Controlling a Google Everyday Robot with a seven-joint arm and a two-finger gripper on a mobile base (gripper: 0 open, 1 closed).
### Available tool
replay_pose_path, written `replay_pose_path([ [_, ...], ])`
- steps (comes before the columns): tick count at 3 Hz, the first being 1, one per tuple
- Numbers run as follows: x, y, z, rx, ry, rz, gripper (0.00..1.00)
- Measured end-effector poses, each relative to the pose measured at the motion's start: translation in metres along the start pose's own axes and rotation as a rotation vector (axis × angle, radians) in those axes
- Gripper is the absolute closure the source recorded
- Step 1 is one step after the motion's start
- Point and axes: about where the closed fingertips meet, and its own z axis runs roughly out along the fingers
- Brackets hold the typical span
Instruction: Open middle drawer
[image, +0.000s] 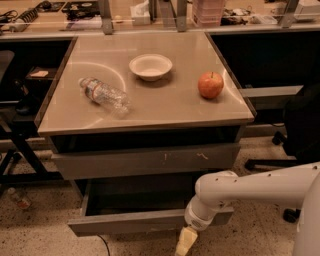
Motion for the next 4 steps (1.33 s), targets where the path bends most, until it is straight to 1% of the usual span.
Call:
replay_pose_path([
  [1,0.003,0.001,0.0,-0.003,-0.002,0.01,0.0],
  [3,-0.017,-0.025,0.019,-0.014,0.01,-0.043,0.0],
  [4,-0.024,-0.031,0.024,-0.019,0.019,-0.062,0.0],
])
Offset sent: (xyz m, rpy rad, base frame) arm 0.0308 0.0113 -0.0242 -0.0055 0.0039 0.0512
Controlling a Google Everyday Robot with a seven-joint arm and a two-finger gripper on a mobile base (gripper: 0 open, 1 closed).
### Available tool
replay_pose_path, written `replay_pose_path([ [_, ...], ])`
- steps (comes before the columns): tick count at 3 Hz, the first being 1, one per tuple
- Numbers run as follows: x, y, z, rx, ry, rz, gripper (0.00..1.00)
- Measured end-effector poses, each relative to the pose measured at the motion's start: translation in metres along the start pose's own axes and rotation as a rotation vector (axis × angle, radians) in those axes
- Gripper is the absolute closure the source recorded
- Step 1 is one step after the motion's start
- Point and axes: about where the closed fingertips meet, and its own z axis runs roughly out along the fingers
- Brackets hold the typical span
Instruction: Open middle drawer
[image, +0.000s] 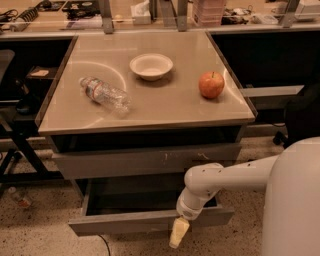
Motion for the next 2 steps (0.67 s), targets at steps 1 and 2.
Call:
replay_pose_path([
  [1,0.012,0.01,0.001,-0.024,0.04,0.004,0.0],
  [2,0.033,0.028,-0.008,-0.046,0.073,0.033,0.0],
])
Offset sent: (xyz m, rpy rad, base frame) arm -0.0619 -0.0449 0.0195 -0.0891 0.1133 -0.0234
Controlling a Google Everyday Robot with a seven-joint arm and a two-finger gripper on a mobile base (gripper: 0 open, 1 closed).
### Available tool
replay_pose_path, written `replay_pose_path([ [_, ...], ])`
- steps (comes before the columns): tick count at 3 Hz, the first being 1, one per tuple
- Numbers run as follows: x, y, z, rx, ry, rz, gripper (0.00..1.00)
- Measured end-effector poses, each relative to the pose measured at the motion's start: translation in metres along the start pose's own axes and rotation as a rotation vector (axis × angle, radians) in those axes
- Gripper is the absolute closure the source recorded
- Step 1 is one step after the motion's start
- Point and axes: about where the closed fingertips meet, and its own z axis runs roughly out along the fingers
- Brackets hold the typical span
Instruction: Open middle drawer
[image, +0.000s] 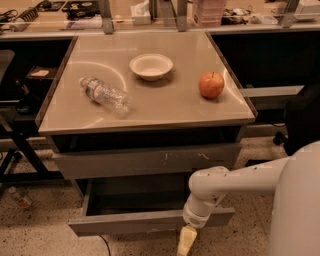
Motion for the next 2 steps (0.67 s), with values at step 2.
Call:
replay_pose_path([
  [2,0.034,0.044,-0.018,-0.032,0.051,0.032,0.0],
])
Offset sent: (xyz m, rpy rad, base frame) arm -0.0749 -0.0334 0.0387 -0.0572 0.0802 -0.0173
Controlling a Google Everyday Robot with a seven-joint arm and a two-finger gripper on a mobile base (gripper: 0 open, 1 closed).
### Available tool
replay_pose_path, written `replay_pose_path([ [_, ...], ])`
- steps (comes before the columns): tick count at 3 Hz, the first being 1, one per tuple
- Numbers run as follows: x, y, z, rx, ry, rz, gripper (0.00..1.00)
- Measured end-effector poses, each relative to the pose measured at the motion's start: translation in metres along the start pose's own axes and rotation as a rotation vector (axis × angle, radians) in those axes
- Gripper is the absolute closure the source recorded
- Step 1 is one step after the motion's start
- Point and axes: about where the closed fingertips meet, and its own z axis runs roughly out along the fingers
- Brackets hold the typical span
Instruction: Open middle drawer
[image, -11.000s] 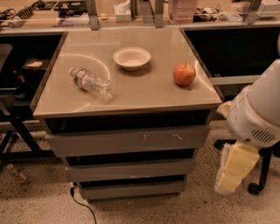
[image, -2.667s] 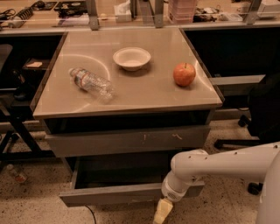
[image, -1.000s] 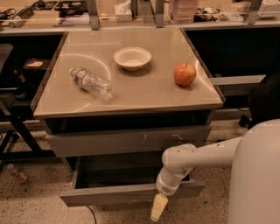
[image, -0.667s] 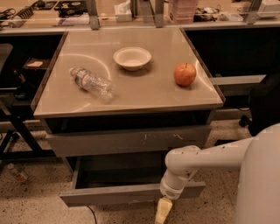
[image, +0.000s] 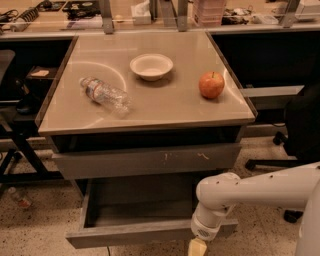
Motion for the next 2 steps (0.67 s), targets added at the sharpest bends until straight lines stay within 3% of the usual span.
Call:
replay_pose_path([
  [1,0.0258,0.0261,-0.0065,0.001,0.014,0.044,0.0],
  [2,0.0259,0.0262,-0.0064,0.001,0.015,0.045,0.0],
])
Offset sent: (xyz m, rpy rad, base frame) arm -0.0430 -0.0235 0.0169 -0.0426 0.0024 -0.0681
